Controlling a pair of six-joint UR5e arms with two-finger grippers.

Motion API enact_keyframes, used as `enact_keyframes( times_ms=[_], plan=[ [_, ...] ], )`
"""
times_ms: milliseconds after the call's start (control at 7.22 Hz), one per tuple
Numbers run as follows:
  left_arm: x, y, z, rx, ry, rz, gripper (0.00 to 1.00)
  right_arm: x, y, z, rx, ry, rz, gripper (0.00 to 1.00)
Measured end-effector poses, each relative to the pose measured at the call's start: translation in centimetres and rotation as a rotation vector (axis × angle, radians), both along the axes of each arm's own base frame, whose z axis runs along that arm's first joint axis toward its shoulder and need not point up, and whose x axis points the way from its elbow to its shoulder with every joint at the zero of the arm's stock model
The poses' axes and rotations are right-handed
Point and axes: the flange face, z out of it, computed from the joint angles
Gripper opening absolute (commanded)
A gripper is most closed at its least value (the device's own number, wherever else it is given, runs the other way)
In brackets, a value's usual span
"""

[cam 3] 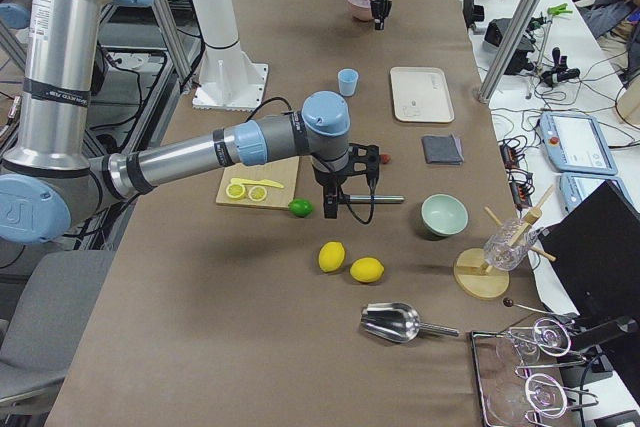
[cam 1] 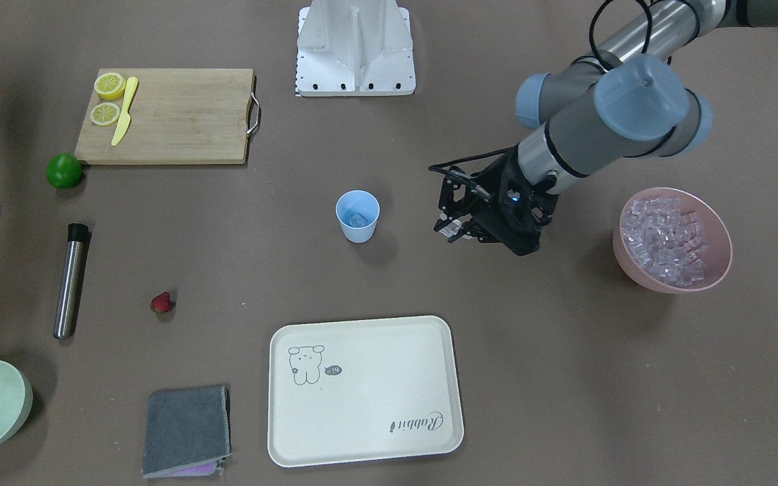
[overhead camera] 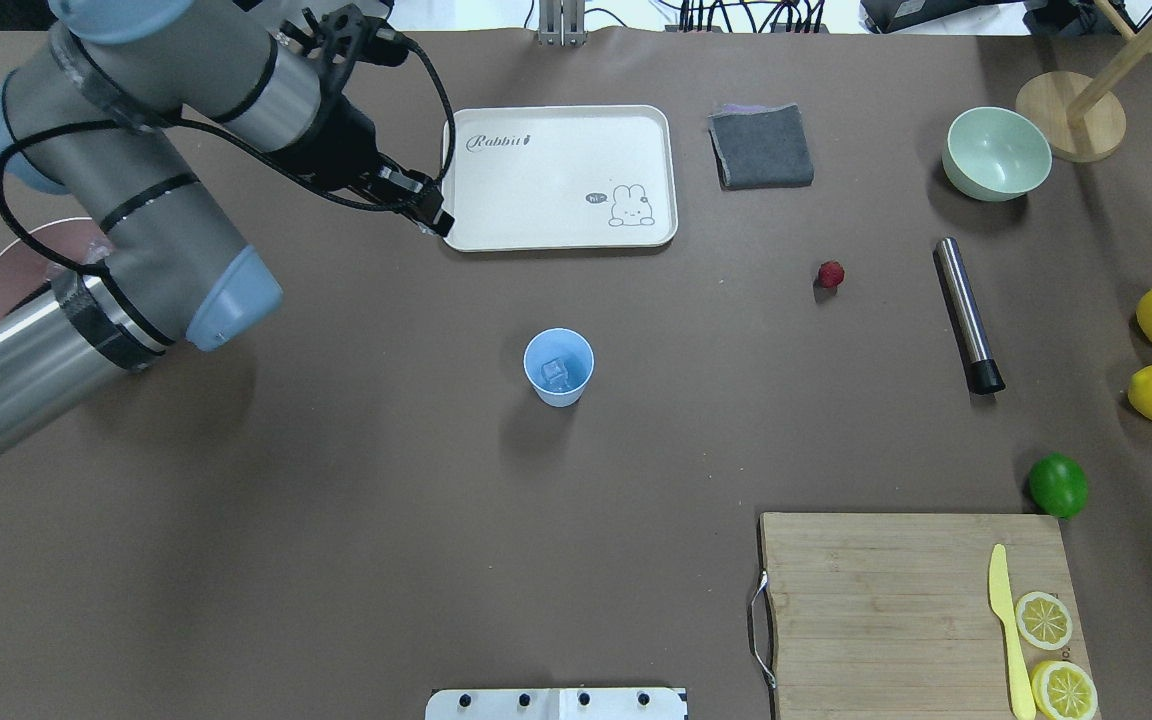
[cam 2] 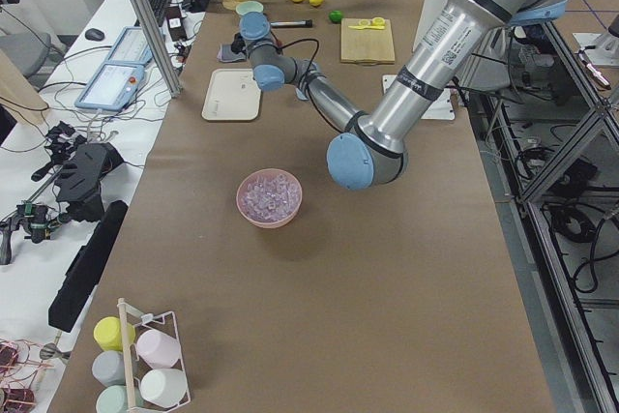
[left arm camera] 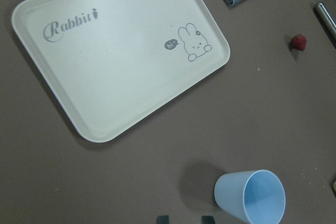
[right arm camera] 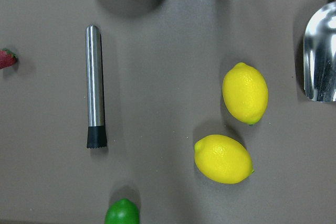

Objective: Mash ice and strawberries in cup
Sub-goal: 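Carry the ice cube with the left gripper over the light-blue cup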

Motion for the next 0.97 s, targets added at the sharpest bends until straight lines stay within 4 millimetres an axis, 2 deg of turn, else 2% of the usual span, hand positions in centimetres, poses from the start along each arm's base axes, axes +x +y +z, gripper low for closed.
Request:
enact_keyframes(
  times_ms=[277,554,970],
  plan=[
    [4.4,3.2,-1.0,0.032,0.028,-0.032,0.00,0.0,0.0,0.0,0.001,0.000,0.000,1.00],
    [8.7,6.5,-1.1,0.067,0.050,-0.069,0.00,0.0,0.0,-0.2,0.005,0.000,-0.001,1.00],
    [12.1,10.0,-0.1,0.106,0.069,-0.101,0.00,0.0,0.1,-0.6,0.012,-0.003,-0.001,1.00]
  ],
)
